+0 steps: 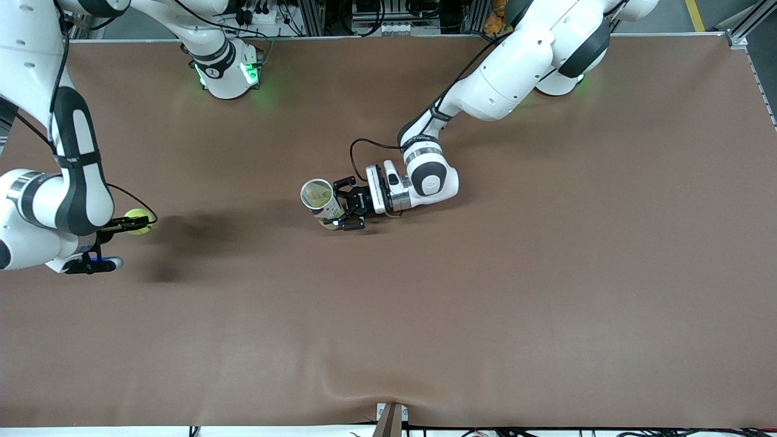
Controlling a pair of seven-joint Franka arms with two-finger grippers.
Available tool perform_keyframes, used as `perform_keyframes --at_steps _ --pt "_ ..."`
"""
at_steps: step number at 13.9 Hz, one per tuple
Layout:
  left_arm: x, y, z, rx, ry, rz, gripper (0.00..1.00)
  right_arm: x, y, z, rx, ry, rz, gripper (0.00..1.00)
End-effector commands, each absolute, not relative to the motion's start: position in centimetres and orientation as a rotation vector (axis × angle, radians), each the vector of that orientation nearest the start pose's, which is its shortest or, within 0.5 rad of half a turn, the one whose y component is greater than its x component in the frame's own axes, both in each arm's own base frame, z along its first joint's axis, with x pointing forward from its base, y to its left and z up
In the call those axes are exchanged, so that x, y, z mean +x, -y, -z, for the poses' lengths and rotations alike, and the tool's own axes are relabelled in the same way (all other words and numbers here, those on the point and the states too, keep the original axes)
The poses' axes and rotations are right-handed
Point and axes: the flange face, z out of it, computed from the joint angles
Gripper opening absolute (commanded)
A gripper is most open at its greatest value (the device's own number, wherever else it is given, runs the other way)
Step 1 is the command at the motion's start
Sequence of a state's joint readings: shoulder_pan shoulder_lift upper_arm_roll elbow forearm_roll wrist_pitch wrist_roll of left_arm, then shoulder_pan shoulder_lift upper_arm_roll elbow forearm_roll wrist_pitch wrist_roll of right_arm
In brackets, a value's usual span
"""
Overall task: Insert tennis ball vertically with right arm
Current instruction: 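Lift the second ball with the right gripper and carry it toward the can, then lower the second ball into the can opening and open the right gripper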
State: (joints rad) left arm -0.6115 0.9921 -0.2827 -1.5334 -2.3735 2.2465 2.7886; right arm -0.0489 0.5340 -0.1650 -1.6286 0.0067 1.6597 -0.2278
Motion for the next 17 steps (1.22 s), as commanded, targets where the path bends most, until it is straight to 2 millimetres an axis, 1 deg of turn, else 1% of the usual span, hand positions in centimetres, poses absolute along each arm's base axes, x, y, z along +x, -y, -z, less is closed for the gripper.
perform_keyframes --at_steps 1,3,4,6,7,9,12,14,15,16,17 --pt "43.7 53.8 -8.3 1.393 1.175 -1.378 0.7 62.4 6.5 -33.9 -3.041 -0.127 -0.826 0.13" --pt "43.7 53.8 -8.3 1.393 1.175 -1.378 0.7 62.7 1.1 -37.3 -3.048 -0.229 -0.889 0.13" --pt "43.7 53.8 -8.3 1.393 1.175 -1.378 0.7 62.6 -0.9 -38.6 -2.987 -0.309 -0.921 0.13" --pt "43.7 53.8 -8.3 1.393 1.175 -1.378 0.7 62.2 -3.6 -40.6 -2.862 -0.446 -0.988 0.13" --pt "43.7 53.8 -8.3 1.393 1.175 -1.378 0.7 62.1 -5.0 -41.4 -2.832 -0.506 -1.011 0.13" --pt "43.7 53.8 -8.3 1.393 1.175 -1.378 0.7 61.8 -9.3 -42.2 -2.805 -0.626 -1.032 0.13" --pt "43.7 53.8 -8.2 1.395 1.175 -1.377 0.7 61.8 -14.3 -44.4 -2.727 -0.767 -1.027 0.13" --pt "43.7 53.8 -8.2 1.395 1.175 -1.377 0.7 61.5 -18.0 -45.4 -2.687 -0.859 -1.029 0.13" --pt "43.7 53.8 -8.2 1.395 1.175 -1.377 0.7 61.3 -20.0 -45.4 -2.689 -0.899 -1.013 0.14" --pt "43.7 53.8 -8.2 1.395 1.175 -1.377 0.7 60.8 -22.5 -45.6 -2.701 -0.951 -0.994 0.14" --pt "43.7 53.8 -8.2 1.395 1.175 -1.377 0.7 60.6 -24.4 -45.6 -2.703 -1.005 -0.971 0.14"
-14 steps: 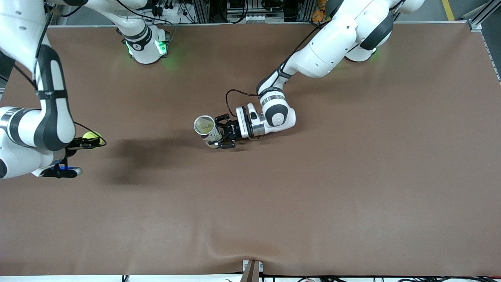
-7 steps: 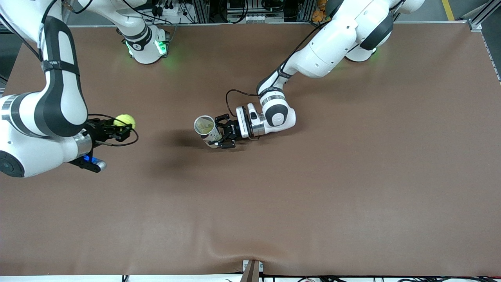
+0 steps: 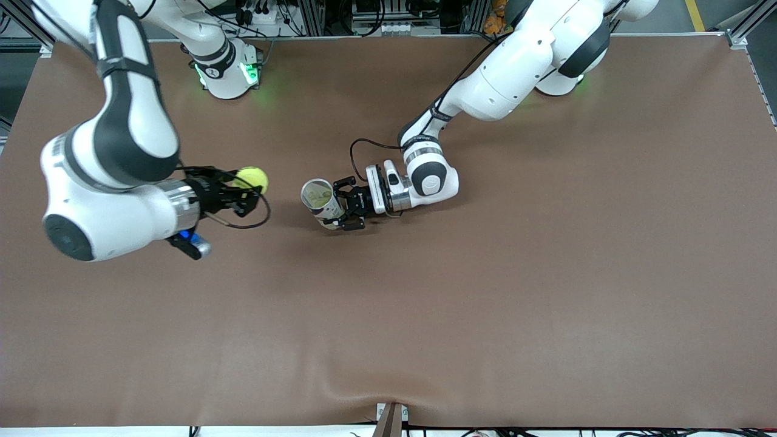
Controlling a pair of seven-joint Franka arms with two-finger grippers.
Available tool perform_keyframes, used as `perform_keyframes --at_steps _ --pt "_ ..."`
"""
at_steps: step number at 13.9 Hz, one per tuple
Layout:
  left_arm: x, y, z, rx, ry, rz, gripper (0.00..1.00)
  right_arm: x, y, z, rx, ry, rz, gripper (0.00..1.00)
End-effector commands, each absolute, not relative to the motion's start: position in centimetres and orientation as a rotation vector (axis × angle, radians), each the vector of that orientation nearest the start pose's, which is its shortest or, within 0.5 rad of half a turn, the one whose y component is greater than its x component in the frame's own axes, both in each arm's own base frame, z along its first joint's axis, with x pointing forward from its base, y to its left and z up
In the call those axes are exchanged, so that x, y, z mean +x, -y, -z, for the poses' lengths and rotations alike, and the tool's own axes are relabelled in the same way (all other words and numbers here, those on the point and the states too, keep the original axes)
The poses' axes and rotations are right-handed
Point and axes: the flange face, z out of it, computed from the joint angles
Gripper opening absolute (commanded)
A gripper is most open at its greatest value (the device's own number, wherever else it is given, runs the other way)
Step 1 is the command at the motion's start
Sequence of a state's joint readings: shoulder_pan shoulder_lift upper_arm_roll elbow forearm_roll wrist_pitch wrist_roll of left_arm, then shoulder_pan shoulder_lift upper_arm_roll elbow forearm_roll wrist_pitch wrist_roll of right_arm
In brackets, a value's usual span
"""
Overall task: Insert tennis ball vertically with right arm
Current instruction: 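Lower the second ball into the can opening and open the right gripper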
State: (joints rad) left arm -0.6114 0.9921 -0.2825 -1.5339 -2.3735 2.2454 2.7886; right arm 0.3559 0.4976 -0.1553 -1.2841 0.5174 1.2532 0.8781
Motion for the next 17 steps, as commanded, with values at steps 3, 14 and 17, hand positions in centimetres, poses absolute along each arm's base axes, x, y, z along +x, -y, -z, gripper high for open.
perform_keyframes --at_steps 3,14,17 --pt "43.7 53.8 -8.2 1.395 1.175 -1.377 0.7 59.3 -29.5 -44.6 -2.755 -1.057 -0.895 0.15" --pt "43.6 53.7 -8.0 1.397 1.176 -1.375 0.71 58.2 -32.9 -41.1 -2.859 -1.15 -0.839 0.46" --pt "43.5 53.7 -7.8 1.399 1.176 -1.372 0.71 58.4 -33.1 -40.8 -2.853 -1.155 -0.827 1.0"
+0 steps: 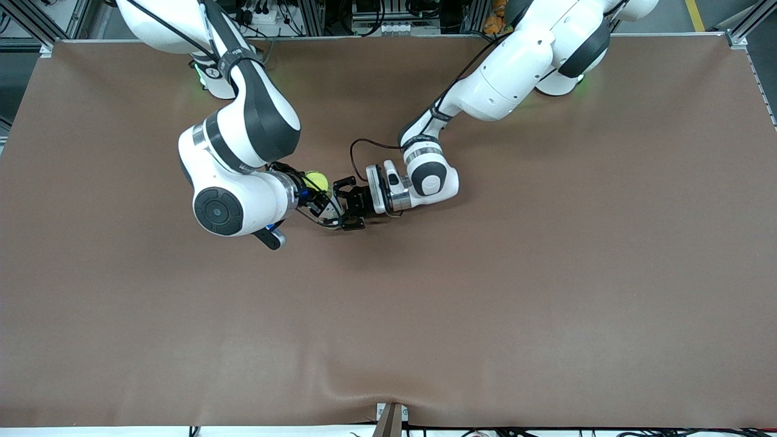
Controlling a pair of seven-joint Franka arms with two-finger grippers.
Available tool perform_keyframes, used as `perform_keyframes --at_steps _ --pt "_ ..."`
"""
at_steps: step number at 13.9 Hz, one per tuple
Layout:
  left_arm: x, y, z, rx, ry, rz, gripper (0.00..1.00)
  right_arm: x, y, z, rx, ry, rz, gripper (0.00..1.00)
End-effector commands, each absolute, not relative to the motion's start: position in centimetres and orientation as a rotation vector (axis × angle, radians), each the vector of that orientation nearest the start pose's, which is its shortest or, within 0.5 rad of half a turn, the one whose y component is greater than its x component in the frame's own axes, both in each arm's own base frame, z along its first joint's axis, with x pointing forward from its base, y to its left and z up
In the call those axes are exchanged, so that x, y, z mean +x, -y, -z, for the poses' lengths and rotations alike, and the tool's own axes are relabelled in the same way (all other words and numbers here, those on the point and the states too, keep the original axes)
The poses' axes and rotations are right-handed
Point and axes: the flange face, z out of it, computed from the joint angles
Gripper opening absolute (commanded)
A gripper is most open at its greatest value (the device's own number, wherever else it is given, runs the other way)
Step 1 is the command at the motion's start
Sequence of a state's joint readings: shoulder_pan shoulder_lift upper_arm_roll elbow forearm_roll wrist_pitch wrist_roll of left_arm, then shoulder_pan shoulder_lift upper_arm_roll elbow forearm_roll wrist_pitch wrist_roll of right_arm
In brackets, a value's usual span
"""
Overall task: Insert tennis ball vertically with right arm
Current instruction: 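Lower the second ball into the can opening and open the right gripper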
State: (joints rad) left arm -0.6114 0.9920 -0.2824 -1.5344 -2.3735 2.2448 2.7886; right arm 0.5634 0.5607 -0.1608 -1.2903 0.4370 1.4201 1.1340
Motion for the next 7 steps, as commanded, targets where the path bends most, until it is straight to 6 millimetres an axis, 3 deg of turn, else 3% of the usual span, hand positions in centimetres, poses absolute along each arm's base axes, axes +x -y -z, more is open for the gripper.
perform_keyframes --at_steps 1,7 --pt "43.6 53.7 -7.9 1.398 1.176 -1.373 0.71 58.5 -32.9 -40.9 -2.85 -1.158 -0.825 1.0" --pt "43.6 53.6 -7.8 1.402 1.174 -1.37 0.72 58.6 -31.8 -42.0 -2.832 -1.167 -0.849 1.0"
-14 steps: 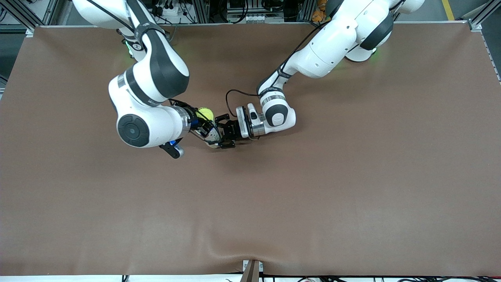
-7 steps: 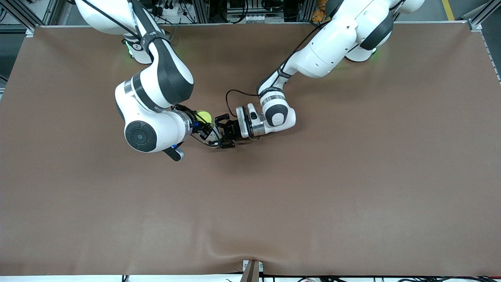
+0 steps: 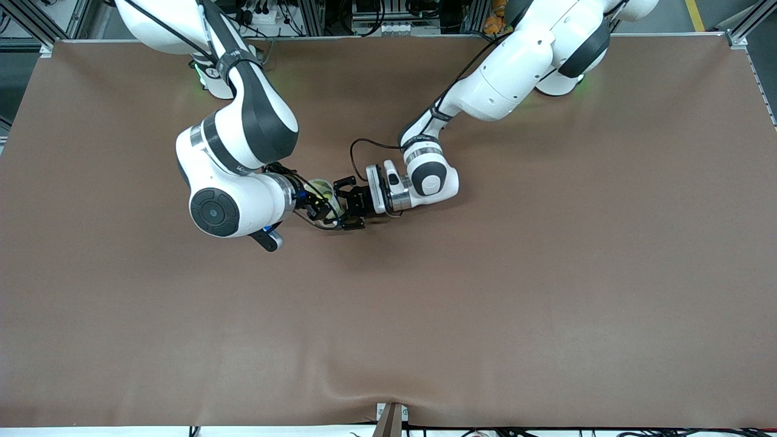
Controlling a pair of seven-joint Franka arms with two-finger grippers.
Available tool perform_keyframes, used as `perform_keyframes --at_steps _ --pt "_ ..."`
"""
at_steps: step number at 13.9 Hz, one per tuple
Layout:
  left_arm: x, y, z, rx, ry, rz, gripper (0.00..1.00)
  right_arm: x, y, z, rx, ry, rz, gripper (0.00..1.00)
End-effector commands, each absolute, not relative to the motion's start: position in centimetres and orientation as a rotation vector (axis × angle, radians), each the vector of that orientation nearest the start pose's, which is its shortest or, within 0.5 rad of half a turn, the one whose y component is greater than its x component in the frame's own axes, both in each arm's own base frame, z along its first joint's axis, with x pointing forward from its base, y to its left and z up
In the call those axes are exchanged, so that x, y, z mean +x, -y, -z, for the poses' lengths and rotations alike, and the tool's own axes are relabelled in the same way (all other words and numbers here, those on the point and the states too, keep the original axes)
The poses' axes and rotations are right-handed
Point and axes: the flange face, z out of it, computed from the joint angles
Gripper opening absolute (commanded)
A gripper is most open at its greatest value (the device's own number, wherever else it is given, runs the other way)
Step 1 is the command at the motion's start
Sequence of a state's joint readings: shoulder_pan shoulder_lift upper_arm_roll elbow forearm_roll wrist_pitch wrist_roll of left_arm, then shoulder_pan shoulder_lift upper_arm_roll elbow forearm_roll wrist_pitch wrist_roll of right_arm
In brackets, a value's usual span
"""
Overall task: Insert tennis ball vertically with right arm
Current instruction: 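Lower the second ball into the can opening and open the right gripper, then withdraw the right gripper while the left gripper sets the can upright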
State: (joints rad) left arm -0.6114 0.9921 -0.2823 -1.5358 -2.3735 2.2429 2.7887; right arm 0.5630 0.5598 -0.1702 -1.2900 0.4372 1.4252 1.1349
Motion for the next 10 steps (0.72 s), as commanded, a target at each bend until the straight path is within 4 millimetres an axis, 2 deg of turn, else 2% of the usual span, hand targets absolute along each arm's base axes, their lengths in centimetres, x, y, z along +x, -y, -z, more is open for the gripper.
perform_keyframes --at_steps 1,3,5,6,8,9,10 --pt "43.5 53.5 -7.7 1.403 1.175 -1.367 0.74 58.6 -30.9 -42.6 -2.838 -1.153 -0.877 1.0" --pt "43.5 53.4 -7.6 1.406 1.175 -1.366 0.76 58.5 -28.0 -44.8 -2.833 -1.163 -0.931 1.0" --pt "43.5 53.4 -7.7 1.407 1.175 -1.367 0.78 57.7 -25.7 -48.7 -2.876 -1.016 -0.885 1.0" --pt "43.3 53.3 -7.7 1.409 1.175 -1.363 1.0 57.2 -24.6 -50.1 -2.922 -0.964 -0.866 1.0" --pt "43.1 52.7 -7.3 1.422 1.178 -1.349 1.0 56.1 -22.8 -52.5 -3.012 -0.889 -0.811 1.0" --pt "42.9 52.2 -7.3 1.43 1.182 -1.339 1.0 55.7 -21.5 -53.6 -3.05 -0.806 -0.806 1.0" --pt "42.7 51.9 -7.4 1.436 1.18 -1.332 1.0 55.6 -19.3 -54.7 -3.064 -0.724 -0.813 1.0"
